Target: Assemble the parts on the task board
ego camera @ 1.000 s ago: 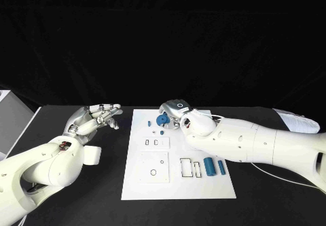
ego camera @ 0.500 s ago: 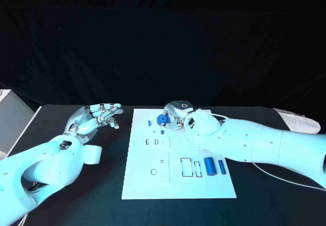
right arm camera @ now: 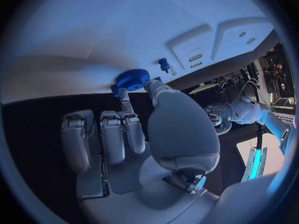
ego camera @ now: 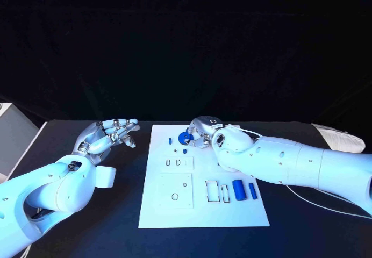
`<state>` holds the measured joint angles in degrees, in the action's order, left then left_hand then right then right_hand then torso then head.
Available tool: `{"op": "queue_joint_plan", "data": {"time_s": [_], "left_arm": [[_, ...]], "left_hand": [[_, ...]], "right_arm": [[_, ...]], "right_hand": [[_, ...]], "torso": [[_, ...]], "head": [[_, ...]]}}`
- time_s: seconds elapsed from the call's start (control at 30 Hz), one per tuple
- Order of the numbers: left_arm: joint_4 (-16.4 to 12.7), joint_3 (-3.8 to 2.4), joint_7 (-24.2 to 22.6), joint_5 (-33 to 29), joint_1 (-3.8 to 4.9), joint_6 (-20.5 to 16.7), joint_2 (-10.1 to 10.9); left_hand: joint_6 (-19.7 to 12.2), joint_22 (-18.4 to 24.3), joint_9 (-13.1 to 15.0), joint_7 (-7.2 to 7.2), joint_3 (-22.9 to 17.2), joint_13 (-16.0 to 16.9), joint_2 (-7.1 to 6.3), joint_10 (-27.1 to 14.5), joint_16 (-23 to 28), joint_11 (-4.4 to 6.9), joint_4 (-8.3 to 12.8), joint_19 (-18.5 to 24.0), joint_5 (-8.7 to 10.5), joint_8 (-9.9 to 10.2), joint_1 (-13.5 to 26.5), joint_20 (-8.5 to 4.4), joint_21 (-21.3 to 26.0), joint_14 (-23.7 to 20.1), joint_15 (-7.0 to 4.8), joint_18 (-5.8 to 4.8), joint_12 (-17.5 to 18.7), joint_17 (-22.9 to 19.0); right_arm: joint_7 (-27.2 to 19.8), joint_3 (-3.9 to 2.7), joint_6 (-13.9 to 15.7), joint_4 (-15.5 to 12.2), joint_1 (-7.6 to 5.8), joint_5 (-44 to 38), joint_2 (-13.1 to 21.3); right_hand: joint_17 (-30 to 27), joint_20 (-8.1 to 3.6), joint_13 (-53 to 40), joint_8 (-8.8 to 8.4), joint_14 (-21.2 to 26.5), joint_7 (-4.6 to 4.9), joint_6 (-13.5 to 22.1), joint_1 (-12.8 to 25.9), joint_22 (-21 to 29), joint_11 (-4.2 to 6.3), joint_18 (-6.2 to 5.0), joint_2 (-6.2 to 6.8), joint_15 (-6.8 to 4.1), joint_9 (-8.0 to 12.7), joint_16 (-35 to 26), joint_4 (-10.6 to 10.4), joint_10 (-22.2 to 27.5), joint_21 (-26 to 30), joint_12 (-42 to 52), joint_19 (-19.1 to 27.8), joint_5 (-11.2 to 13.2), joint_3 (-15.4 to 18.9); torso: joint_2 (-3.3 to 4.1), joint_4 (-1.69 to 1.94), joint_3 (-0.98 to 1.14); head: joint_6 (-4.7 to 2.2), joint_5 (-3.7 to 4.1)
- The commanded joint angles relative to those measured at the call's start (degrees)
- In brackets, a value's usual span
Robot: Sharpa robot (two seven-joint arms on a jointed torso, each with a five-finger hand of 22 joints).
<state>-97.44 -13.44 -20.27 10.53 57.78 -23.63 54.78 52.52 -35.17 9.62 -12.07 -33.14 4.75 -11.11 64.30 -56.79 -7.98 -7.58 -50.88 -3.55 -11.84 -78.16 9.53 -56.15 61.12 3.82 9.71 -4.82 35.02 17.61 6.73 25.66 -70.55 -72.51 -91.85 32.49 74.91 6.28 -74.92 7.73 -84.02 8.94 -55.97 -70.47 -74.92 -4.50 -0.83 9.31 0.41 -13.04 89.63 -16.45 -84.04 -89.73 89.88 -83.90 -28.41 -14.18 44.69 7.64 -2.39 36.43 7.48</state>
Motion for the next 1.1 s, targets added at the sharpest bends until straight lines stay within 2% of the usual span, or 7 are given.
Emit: {"op": "queue_joint_plan", "data": {"time_s": [0.03, 0.2, 0.37, 0.6, 0.8, 0.97, 1.1], "left_arm": [[-0.09, -0.05, -0.09, 0.17, 0.01, -0.08, -0.07], [-0.09, -0.05, -0.09, 0.17, 0.01, -0.11, -0.05], [-0.07, -0.05, -0.11, 0.17, 0.0, -0.05, 0.05], [0.14, -0.05, -0.26, 0.17, 0.0, 0.05, 0.3], [0.43, -0.04, -0.37, 0.09, -0.12, 0.33, 0.26], [0.51, -0.05, -0.46, 0.02, -1.02, 0.56, 0.26], [0.81, -0.05, -0.48, 0.0, -1.44, 0.81, -0.08]], "left_hand": [[-0.4, -0.09, 0.08, 0.07, -0.29, 0.08, -0.04, -0.39, -0.4, -0.1, -0.05, 0.35, 0.06, -0.2, 0.58, -0.05, -0.27, -0.28, 0.02, 0.78, 0.05, -0.09], [-0.4, -0.09, 0.08, 0.07, -0.29, 0.08, -0.04, -0.39, -0.4, -0.1, -0.05, 0.35, 0.06, -0.2, 0.58, -0.05, -0.27, -0.28, 0.02, 0.78, 0.05, -0.09], [-0.4, -0.09, 0.08, 0.07, -0.29, 0.08, -0.04, -0.39, -0.4, -0.1, -0.05, 0.35, 0.06, -0.2, 0.58, -0.05, -0.27, -0.28, 0.02, 0.78, 0.05, -0.09], [-0.4, -0.09, 0.08, 0.07, -0.29, 0.08, -0.04, -0.39, -0.4, -0.1, -0.05, 0.35, 0.06, -0.2, 0.58, -0.05, -0.27, -0.28, 0.02, 0.78, 0.05, -0.09], [-0.44, -0.13, 0.08, 0.05, -0.3, 0.08, -0.08, -0.43, -0.41, -0.12, 0.01, 0.44, 0.07, -0.19, 0.56, -0.03, -0.34, -0.35, 0.05, 0.78, 0.05, -0.14], [-0.44, -0.13, 0.08, 0.05, -0.3, 0.08, -0.08, -0.43, -0.41, -0.12, 0.01, 0.44, 0.07, -0.19, 0.56, -0.03, -0.34, -0.35, 0.05, 0.78, 0.05, -0.14], [-0.44, -0.13, 0.08, 0.05, -0.3, 0.08, -0.08, -0.43, -0.41, -0.12, 0.01, 0.44, 0.07, -0.19, 0.56, -0.03, -0.34, -0.35, 0.05, 0.78, 0.05, -0.14]], "right_arm": [[-0.41, 0.07, -0.79, -0.12, 0.13, 0.29, 0.26], [-0.47, 0.07, 0.83, -1.03, 0.18, 0.08, 1.08], [-2.13, 0.04, 7.12, -3.8, 0.36, 0.79, 3.63], [-12.02, -0.56, 14.58, -9.36, 0.22, 12.88, 9.96], [-19.54, -0.94, 12.33, -11.98, -0.24, 22.74, 15.71], [-25.17, -1.02, 7.64, -10.6, -0.24, 26.54, 19.2], [-27.61, -1.03, 4.45, -8.28, -0.21, 27.5, 21.06]], "right_hand": [[15.09, -0.31, -15.08, -0.15, -5.98, 0.03, 0.32, 0.24, -15.08, 0.25, 0.83, 0.62, -0.35, 0.07, 0.37, -0.05, -5.96, -0.27, 0.12, -6.1, -0.25, -0.47], [15.09, -0.31, -15.08, -0.18, -5.98, 0.03, 0.34, 0.03, -15.08, 0.26, 0.83, 1.24, -0.34, 0.11, 0.37, 0.05, -5.96, -0.27, 0.12, -6.1, -0.22, -0.73], [15.09, -0.27, -15.08, -0.34, -5.98, 0.15, 0.6, -1.37, -15.08, 0.16, 0.83, 2.71, -0.3, 0.26, 0.37, 0.43, -5.96, -0.27, 0.12, -6.1, -0.21, -1.71], [14.1, 0.05, -14.66, -1.06, -5.73, 0.68, 1.65, -4.84, -15.08, -0.29, 0.83, 4.1, 0.09, 0.69, 0.07, 0.87, -5.54, -0.27, -0.3, -6.1, 4.05, -2.95], [14.35, 0.15, -14.58, -1.0, -5.79, 0.73, 1.38, -7.68, -15.08, -0.36, 0.83, 4.32, 0.17, 0.75, 0.14, 1.89, -5.46, -0.27, -0.39, -6.1, 8.51, -3.38], [15.09, 0.16, -14.47, -0.87, -5.98, 0.81, 1.11, -11.17, -15.08, -0.39, 0.83, 4.11, 0.19, 0.79, 0.37, 3.87, -5.35, -0.27, -0.5, -6.1, 9.82, -4.86], [15.09, 0.21, -14.5, -0.8, -5.98, 0.84, 0.95, -12.55, -15.08, -0.42, 0.83, 4.59, 0.24, 0.83, 0.37, 4.89, -5.37, -0.27, -0.47, -6.1, 10.37, -5.39]], "torso": [[0.03, -0.03, 0.0], [0.0, 0.02, -0.02], [-0.01, -0.02, 0.01], [-0.02, -0.64, 0.22], [-0.14, -1.3, 0.56], [-0.26, -1.98, 1.09], [-0.33, -2.04, 1.39]], "head": [[-0.11, 0.06], [-0.1, 0.1], [-0.19, -0.01], [-0.76, -0.2], [-1.23, -0.12], [-1.59, -0.62], [-1.59, -0.35]]}}
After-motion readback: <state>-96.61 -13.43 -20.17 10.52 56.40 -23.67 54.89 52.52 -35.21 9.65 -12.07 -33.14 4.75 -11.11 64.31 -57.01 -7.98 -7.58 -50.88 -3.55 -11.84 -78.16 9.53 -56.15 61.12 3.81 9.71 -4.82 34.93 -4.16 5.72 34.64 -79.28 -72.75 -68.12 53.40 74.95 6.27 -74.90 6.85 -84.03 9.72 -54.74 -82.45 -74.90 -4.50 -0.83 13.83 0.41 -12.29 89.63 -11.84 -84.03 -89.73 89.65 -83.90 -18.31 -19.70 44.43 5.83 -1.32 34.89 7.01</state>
